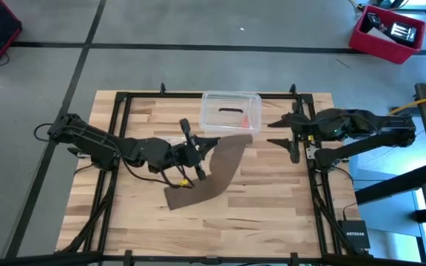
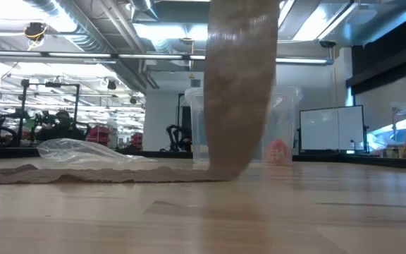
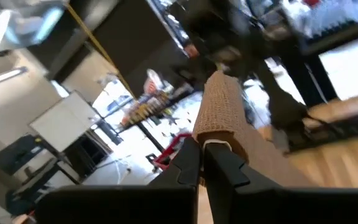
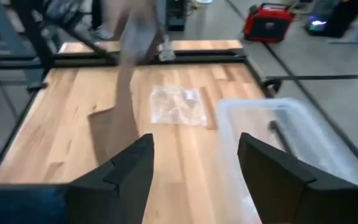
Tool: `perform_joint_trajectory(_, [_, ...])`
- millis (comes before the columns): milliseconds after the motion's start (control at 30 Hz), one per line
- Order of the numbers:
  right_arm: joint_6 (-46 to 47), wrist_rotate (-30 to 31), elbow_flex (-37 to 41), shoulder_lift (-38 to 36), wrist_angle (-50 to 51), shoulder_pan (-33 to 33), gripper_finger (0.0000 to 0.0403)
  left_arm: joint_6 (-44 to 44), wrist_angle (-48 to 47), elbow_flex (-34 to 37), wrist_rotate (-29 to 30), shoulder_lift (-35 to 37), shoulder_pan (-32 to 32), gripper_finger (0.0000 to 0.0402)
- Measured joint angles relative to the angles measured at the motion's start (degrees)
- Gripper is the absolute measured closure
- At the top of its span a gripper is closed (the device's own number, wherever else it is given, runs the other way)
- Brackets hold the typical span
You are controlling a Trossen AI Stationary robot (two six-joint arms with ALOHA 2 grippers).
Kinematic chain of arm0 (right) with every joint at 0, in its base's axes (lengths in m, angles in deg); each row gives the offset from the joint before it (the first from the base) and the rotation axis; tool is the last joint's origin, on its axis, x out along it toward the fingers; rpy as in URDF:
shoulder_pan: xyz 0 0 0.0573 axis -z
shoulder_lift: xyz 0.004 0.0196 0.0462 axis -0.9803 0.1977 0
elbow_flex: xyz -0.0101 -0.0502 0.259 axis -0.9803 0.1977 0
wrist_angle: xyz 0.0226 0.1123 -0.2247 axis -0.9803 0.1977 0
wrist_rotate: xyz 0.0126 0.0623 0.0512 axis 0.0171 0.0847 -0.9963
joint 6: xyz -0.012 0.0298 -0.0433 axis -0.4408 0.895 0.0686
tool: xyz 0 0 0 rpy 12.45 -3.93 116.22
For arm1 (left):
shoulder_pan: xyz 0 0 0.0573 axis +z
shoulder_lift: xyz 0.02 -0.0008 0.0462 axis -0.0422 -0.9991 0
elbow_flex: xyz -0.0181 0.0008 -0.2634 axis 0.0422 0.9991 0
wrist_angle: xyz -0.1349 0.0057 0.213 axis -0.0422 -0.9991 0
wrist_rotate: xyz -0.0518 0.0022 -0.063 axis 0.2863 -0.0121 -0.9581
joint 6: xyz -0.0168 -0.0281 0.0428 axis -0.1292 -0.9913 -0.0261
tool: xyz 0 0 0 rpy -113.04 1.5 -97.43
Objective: Roll bandage
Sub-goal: Roll the brown bandage
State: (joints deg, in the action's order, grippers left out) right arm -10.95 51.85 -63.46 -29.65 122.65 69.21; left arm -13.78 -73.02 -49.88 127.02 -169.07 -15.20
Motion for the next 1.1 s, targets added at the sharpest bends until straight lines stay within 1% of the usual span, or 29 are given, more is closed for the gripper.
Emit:
perform_joint_trajectory(33, [0.0, -1.0, 2.0, -0.7, -1.6, 0.0, 0.0173, 0.5, 0.7, 0.0, 0.1, 0.2, 0.1, 0.0400])
perform_joint_trajectory(100, [-0.1, -1.8, 7.2, -1.8, -8.4, 0.0, 0.0178, 1.5, 2.1, 0.0, 0.1, 0.2, 0.2, 0.0401])
perform_joint_trajectory(233, [-0.4, -2.1, 19.5, -3.0, -28.1, 0.0, 0.0191, 1.8, 3.1, 0.0, 0.0, 0.2, 0.2, 0.0401])
perform_joint_trajectory(300, [-0.5, -2.4, 24.9, -1.5, -39.7, 0.0, 0.0195, 2.6, 3.7, 0.0, 0.1, 0.2, 0.2, 0.0401])
perform_joint_trajectory(367, [-0.2, -4.8, 28.7, 1.0, -48.4, 0.0, 0.0197, 2.9, 3.7, 0.0, 0.1, 0.2, 0.2, 0.0401])
perform_joint_trajectory(433, [1.0, -7.9, 30.5, 3.7, -55.2, 0.0, 0.0198, 3.1, 3.6, 0.0, 0.1, 0.2, 0.2, 0.0401])
perform_joint_trajectory(500, [1.2, -9.6, 30.6, 6.2, -60.9, 0.0, 0.0198, 3.4, 3.7, 0.0, 0.1, 0.2, 0.2, 0.0401])
perform_joint_trajectory(567, [0.5, -8.6, 30.6, 9.1, -65.1, 0.0, 0.0198, 3.3, 3.7, 0.0, 0.1, 0.2, 0.2, 0.0401])
perform_joint_trajectory(667, [-0.3, -4.0, 30.7, 12.8, -70.8, 0.0, 0.0198, 3.3, 3.7, 0.0, 0.1, 0.2, 0.2, 0.0401])
perform_joint_trajectory(767, [-3.6, -5.0, 30.6, 15.3, -75.4, 0.1, 0.0202, 3.3, 3.7, 0.0, 0.1, 0.2, 0.0, 0.0401])
perform_joint_trajectory(833, [-6.4, -4.6, 30.7, 16.5, -75.1, 0.0, 0.0220, 3.1, 3.7, 0.0, -0.1, 0.2, -0.1, 0.0401])
perform_joint_trajectory(900, [-9.1, -2.7, 30.7, 16.8, -74.5, 0.0, 0.0259, 2.5, 3.9, 0.0, -0.9, 0.2, -0.1, 0.0401])
perform_joint_trajectory(933, [-10.7, -0.5, 30.7, 16.8, -73.9, 0.0, 0.0285, 1.7, 4.0, 0.0, -2.0, 0.2, -0.1, 0.0401])
perform_joint_trajectory(1000, [-14.3, 3.5, 30.7, 16.7, -72.6, 0.0, 0.0346, 1.1, 4.1, 0.0, -6.2, 0.2, -0.3, 0.0401])
perform_joint_trajectory(1033, [-16.5, 4.7, 30.7, 16.5, -71.8, 0.0, 0.0373, 1.1, 4.0, 0.0, -7.5, 0.2, -0.4, 0.0401])
perform_joint_trajectory(1067, [-18.6, 5.5, 30.7, 16.0, -71.0, 0.0, 0.0387, 0.8, 4.0, 0.0, -7.9, 0.2, -0.7, 0.0401])
perform_joint_trajectory(1100, [-20.6, 6.0, 30.7, 15.3, -70.4, 0.0, 0.0389, 0.4, 4.0, 0.0, -8.0, 0.2, -1.0, 0.0401])
